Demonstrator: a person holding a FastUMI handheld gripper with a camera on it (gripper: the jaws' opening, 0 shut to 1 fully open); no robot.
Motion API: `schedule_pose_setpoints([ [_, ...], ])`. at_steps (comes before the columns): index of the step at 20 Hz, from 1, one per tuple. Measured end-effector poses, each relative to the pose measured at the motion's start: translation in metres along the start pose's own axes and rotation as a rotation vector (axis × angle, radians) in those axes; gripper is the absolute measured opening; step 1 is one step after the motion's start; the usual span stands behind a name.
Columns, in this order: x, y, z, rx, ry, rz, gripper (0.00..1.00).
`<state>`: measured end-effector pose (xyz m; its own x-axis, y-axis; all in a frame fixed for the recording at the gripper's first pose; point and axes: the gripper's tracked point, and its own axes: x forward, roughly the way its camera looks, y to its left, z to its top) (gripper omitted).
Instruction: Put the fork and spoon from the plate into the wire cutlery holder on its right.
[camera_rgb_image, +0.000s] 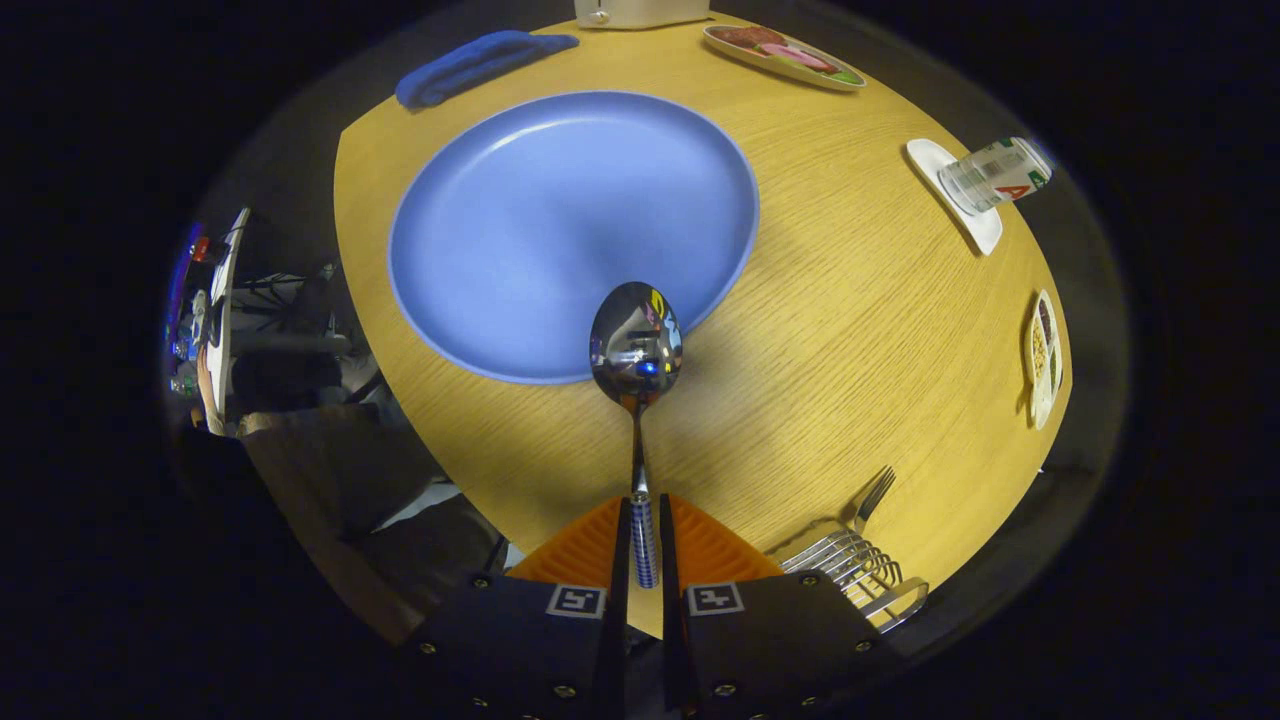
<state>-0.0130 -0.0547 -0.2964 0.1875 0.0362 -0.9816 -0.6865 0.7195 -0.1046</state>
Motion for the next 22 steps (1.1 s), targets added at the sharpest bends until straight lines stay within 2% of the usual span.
schedule_pose_setpoints([
  [1,0.000,-0.001,-0.001,0.000,0.012,-0.006,0.15],
  [3,0.004,0.001,-0.006,0.013,0.015,0.002,0.32],
  [5,0.013,0.005,-0.006,0.024,0.010,0.021,0.83],
  [6,0.021,0.006,-0.004,0.011,-0.008,0.029,0.82],
  [8,0.021,-0.006,0.006,0.030,-0.056,-0.015,0.11],
  [9,0.016,-0.004,0.004,0.043,-0.069,-0.020,0.10],
  [10,0.020,-0.001,0.004,0.048,-0.067,-0.016,0.03],
  [14,0.004,0.001,0.004,0.054,-0.078,-0.005,0.03],
  [17,-0.039,0.002,-0.013,0.065,-0.019,-0.004,0.03],
  [22,-0.124,-0.011,-0.069,0.082,0.150,-0.058,0.03],
])
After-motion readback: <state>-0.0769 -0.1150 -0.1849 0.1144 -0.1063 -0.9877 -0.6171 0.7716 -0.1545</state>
